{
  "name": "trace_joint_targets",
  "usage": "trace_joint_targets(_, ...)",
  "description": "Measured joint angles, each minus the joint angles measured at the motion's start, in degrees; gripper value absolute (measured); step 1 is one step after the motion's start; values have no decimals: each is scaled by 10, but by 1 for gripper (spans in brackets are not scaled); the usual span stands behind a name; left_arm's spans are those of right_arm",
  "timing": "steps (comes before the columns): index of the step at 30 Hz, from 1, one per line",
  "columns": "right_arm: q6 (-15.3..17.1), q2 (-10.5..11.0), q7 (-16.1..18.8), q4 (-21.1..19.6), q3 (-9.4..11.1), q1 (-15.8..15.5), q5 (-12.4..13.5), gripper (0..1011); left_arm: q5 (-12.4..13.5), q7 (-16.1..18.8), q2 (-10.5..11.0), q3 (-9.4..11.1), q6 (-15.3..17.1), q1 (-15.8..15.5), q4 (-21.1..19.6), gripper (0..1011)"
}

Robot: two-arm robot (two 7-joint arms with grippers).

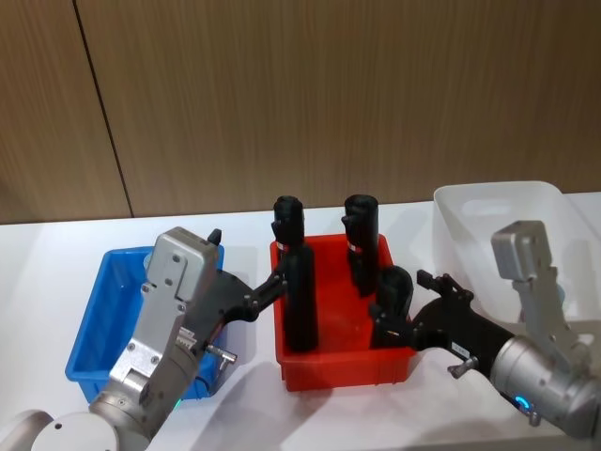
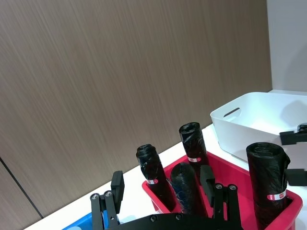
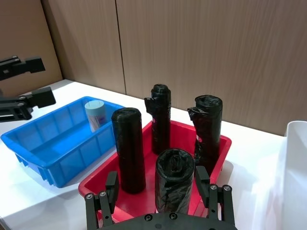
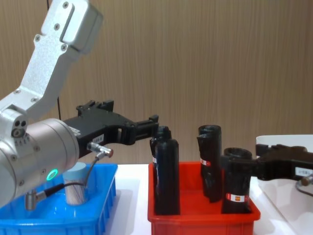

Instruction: Pick the cotton swabs from the blue box and place them into the white box.

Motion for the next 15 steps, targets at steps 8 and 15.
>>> trace_joint_targets(8, 4, -17, 13, 49, -7, 36, -13, 1002, 0, 0, 0, 0, 0, 0, 0, 1004)
trace_joint_targets(15, 3, -27, 16, 83, -9, 57, -21, 1002, 0, 0, 0, 0, 0, 0, 0, 1004)
